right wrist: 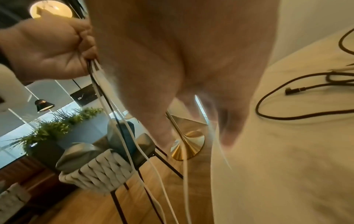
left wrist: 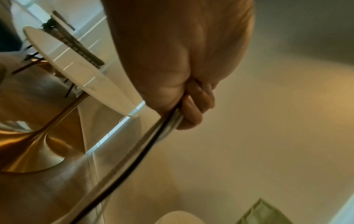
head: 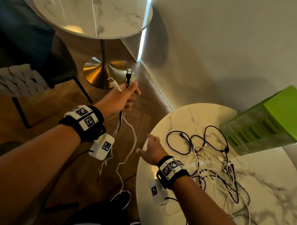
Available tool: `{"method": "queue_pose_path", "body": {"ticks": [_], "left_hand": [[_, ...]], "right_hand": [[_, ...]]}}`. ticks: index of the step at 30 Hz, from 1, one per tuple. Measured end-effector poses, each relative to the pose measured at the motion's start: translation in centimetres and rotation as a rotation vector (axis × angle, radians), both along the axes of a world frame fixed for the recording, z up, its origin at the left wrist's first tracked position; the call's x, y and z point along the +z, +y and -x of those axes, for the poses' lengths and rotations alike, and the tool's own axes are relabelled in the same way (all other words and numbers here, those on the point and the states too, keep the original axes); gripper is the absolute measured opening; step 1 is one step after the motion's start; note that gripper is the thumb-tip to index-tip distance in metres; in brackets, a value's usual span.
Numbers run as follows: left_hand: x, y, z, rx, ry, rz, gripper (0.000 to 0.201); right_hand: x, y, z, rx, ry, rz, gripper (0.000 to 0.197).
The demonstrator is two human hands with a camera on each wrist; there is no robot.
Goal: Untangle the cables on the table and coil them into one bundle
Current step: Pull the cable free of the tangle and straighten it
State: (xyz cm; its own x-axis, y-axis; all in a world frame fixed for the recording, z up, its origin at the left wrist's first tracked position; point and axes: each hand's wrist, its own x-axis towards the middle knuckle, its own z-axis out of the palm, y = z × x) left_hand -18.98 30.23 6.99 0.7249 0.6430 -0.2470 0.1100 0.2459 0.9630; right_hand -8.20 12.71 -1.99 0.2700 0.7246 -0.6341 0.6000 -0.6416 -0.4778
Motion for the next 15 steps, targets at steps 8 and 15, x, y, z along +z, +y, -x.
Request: {"method": "queue_pose_path", "body": {"ticks": [8, 15], "left_hand": [[0.8, -1.3, 1.1, -0.245, -0.078, 0.332, 0.041], [-0.3, -0.3, 0.7, 0.022, 0.003, 0.137, 0.036]], "right_hand": [[5.2, 4.9, -1.6, -0.186, 0.36, -0.803, 0.061], [6.5, 4.2, -2.8, -0.187, 0.322, -0.943, 0.012]]}}
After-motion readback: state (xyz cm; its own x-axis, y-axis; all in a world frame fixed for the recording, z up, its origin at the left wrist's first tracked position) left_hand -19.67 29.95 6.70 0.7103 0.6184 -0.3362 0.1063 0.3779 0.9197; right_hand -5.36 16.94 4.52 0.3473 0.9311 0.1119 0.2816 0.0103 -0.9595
